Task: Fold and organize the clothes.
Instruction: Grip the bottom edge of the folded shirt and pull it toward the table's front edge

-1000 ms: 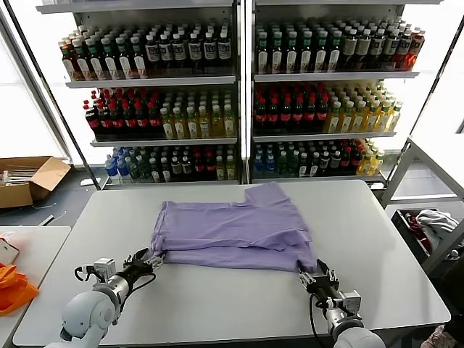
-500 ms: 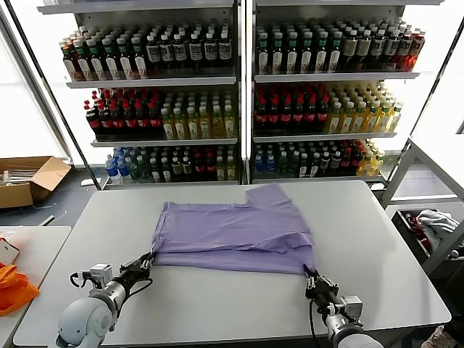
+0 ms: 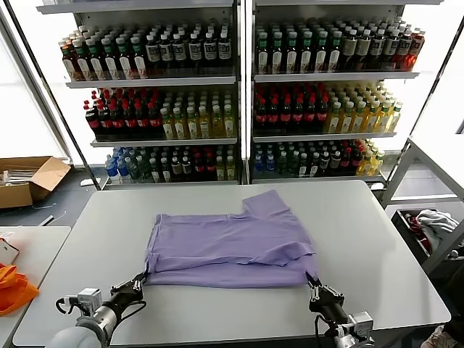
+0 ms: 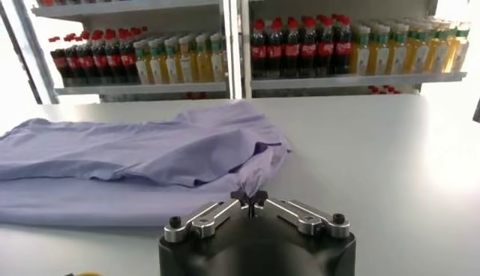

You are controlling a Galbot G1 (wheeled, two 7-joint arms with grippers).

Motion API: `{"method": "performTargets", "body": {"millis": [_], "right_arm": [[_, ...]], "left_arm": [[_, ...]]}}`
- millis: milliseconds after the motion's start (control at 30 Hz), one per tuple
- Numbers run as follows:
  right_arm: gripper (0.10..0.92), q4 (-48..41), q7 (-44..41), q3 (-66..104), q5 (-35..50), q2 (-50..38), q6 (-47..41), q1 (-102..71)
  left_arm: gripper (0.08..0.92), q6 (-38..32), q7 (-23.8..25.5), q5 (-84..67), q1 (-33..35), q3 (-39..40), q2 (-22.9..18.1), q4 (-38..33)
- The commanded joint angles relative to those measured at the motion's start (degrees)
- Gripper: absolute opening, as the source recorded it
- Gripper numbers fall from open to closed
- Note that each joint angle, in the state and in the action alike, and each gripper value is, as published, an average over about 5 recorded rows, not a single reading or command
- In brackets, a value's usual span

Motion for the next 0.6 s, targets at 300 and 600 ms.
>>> {"method": "performTargets", "body": {"millis": [300, 600], "right_arm": [[0.264, 3.5, -3.0, 4.5, -1.1, -1.0, 1.1, -2.5], [0.524, -0.3, -4.9, 9.1, 5.4, -5.5, 2.7, 10.3]], "left_arm": [[0.167, 0.1, -4.3, -1.4, 15.8, -11.8, -3.0, -15.5], [0.425, 0.1, -2.8, -8.8, 11.5, -18.1, 5.2, -13.7]]}}
